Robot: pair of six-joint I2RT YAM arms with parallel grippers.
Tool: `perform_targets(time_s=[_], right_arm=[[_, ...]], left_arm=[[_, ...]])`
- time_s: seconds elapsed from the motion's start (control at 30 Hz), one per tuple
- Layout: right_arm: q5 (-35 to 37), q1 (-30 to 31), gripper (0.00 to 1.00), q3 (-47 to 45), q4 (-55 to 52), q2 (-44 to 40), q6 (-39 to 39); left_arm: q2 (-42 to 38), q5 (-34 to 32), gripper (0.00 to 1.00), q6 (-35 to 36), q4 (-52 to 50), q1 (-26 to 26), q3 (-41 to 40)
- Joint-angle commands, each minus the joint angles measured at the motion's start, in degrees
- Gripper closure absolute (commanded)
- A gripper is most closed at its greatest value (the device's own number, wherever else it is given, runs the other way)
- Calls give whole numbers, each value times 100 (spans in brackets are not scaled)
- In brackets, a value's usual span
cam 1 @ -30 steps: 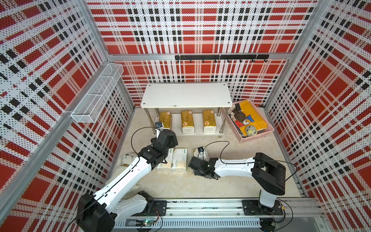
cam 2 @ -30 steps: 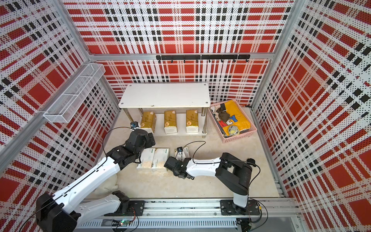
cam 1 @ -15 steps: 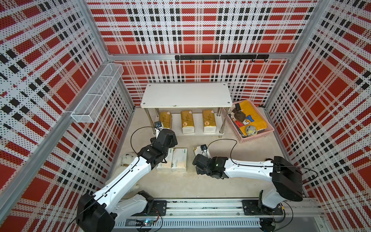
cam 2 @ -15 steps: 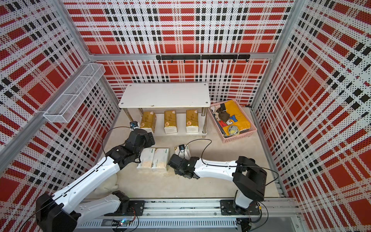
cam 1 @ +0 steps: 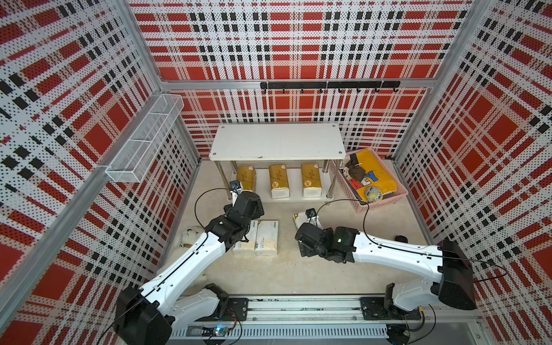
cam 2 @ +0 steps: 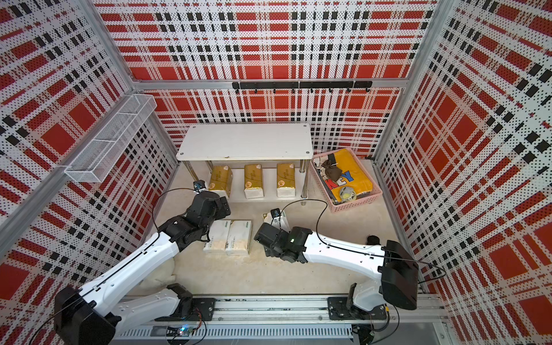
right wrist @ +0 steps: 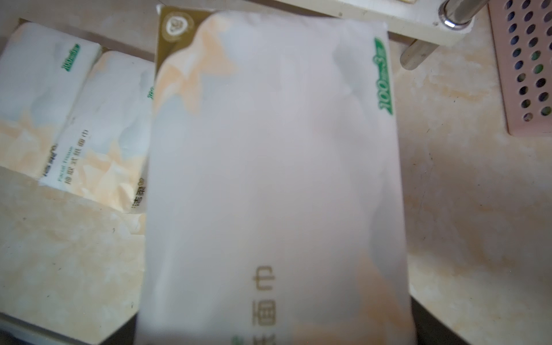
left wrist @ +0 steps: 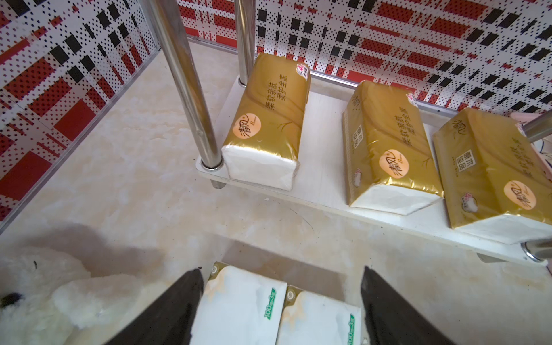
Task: Place the tissue boxes on the shelf by color
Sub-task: Pick up the box of tissues from the center of the board, then place a box of tissues on the shelf.
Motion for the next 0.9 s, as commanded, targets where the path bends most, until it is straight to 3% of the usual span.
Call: perform_targets(time_s=[0.0,0.4,0.87], right_arm=[[253,11,12,415,-507,-306,-229],[671,-301,13,1692,-992,-397,-776],[1032,-699,13,2434,-691,-351,-1398]], left_arm=[[82,-69,13,-31,103,-35,-22],[250,-90,13,-47,239,-185,-22],[92,-125,13,-109,257,-334,-126]])
